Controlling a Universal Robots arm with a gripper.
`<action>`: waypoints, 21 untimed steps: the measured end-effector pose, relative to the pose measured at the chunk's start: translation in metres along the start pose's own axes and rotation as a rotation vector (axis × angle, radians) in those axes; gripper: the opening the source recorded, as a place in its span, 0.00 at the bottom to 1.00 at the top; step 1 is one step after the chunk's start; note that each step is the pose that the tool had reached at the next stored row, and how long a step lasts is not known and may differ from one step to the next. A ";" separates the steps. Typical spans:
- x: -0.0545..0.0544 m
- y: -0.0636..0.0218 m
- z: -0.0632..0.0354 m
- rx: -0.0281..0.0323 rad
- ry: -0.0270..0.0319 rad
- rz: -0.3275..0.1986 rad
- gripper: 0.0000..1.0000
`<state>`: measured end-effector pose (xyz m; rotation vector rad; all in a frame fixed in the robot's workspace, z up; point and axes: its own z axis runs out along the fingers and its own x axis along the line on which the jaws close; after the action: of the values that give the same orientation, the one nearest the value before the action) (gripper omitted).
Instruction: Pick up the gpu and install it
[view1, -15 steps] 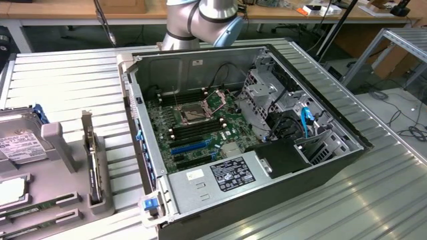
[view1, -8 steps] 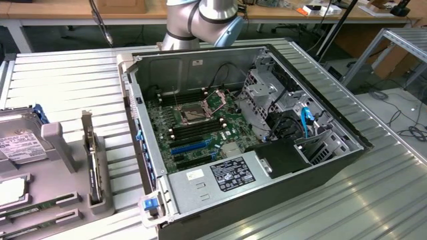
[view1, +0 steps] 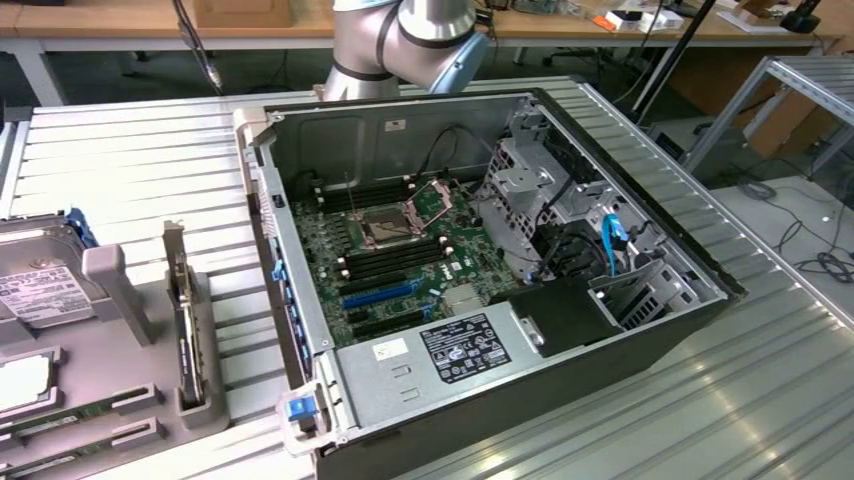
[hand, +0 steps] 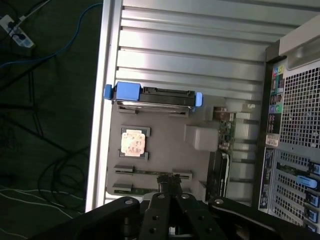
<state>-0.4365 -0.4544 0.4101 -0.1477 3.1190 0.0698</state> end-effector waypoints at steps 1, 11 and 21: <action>0.000 0.0000 0.0000 0.0000 0.0000 0.000 0.11; 0.000 -0.0049 -0.0002 0.0000 0.0000 0.000 0.11; 0.000 -0.0049 -0.0002 0.0000 0.0000 0.000 0.17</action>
<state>-0.4365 -0.4594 0.4101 -0.1477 3.1190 0.0698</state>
